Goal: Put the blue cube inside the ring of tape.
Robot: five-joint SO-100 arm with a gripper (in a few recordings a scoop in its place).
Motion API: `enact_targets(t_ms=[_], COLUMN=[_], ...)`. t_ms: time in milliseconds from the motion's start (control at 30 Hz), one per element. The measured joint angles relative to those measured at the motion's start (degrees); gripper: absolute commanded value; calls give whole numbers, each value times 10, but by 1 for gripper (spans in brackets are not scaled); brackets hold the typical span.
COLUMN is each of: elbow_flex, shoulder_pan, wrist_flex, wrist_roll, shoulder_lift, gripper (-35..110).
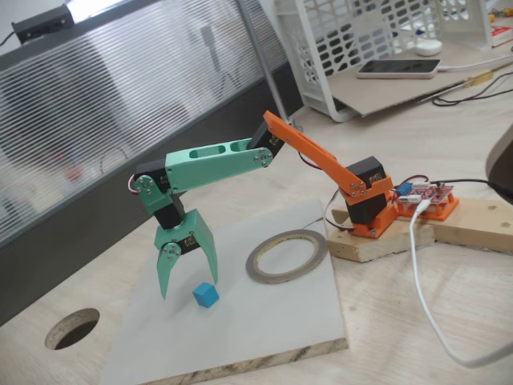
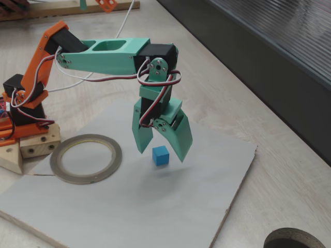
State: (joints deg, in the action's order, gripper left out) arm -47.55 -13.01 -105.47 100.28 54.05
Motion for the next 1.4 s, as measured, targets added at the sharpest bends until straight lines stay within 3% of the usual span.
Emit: enact_targets(t_ms=[1400], elbow_flex=[0], shoulder_pan=[-5], wrist_flex=[0], wrist_roll=[-3], shoulder_lift=[-90], gripper=[66])
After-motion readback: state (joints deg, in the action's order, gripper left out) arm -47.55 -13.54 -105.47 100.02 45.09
